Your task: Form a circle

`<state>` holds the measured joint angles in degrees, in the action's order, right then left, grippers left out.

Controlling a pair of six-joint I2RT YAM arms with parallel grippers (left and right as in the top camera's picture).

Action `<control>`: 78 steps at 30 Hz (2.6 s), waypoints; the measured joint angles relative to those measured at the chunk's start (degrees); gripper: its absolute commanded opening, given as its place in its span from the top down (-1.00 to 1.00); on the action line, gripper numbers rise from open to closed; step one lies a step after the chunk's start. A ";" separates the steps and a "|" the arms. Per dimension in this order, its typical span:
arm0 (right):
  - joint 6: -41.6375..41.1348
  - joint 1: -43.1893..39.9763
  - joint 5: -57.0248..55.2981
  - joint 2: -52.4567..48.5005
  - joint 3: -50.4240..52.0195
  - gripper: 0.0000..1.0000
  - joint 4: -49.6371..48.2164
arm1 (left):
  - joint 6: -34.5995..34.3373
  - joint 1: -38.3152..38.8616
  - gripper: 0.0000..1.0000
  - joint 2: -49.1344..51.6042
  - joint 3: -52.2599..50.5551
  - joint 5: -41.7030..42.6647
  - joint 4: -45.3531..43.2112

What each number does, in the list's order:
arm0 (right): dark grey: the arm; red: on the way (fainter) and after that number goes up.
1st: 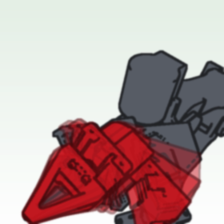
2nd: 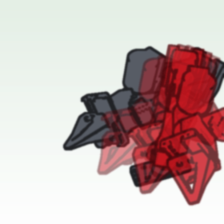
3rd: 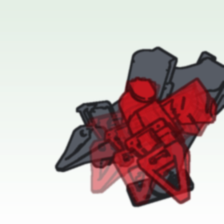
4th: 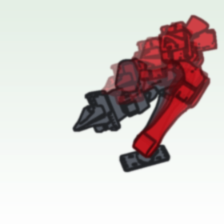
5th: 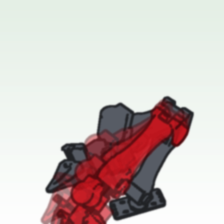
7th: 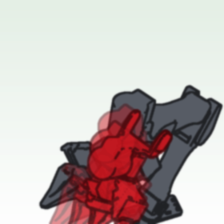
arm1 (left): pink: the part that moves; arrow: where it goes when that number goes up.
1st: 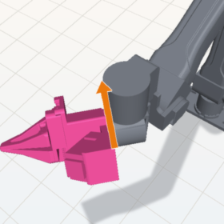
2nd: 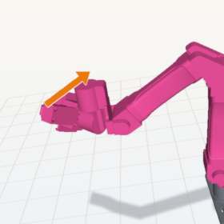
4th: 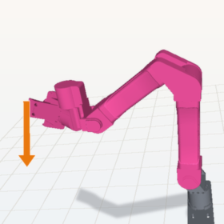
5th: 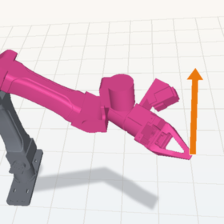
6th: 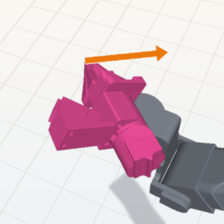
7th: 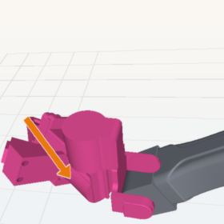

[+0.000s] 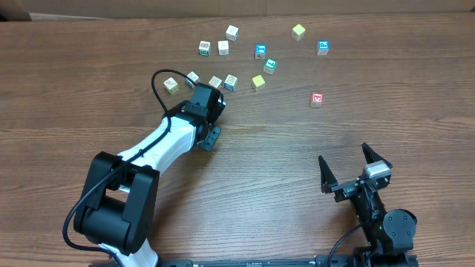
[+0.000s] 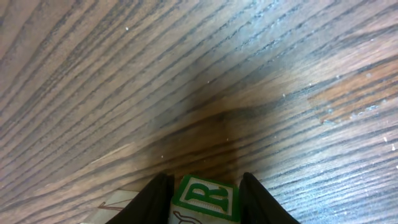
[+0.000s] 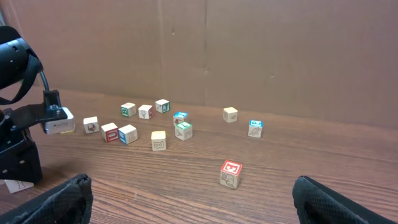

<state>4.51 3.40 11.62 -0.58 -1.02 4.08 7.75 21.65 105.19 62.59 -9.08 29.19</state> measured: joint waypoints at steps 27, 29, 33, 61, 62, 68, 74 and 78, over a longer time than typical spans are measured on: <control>-0.02 0.00 0.00 0.00 0.00 -1.00 0.00 | 1.88 -0.04 0.42 0.00 0.00 0.00 -2.64; -0.04 0.00 0.00 0.00 0.00 -1.00 0.00 | 1.88 -0.04 0.42 0.00 0.00 0.00 -2.64; -0.04 0.00 0.00 0.00 0.00 -1.00 0.02 | 1.57 -0.04 0.43 0.00 0.00 0.00 -2.64; 0.00 0.00 0.02 0.00 0.00 -1.00 -0.02 | -1.84 -1.14 0.21 0.00 0.00 -1.90 -2.95; -0.02 0.00 0.00 0.00 0.00 -1.00 0.00 | -1.84 -1.14 0.20 0.00 0.00 -1.92 -2.97; -0.04 0.00 0.00 0.00 0.00 -1.00 -0.02 | -2.10 -1.14 0.35 0.00 0.00 -1.92 -3.28; -0.04 0.00 0.00 0.00 0.00 -1.00 0.00 | -2.99 -1.14 0.34 0.00 0.00 -1.92 -3.54; -0.02 0.00 0.00 0.00 0.00 -1.00 0.00 | -3.39 -1.14 0.27 0.00 0.00 -1.95 -3.56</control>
<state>4.49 3.40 11.62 -0.58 -1.02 4.08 4.36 20.51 105.19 62.59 -11.03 25.63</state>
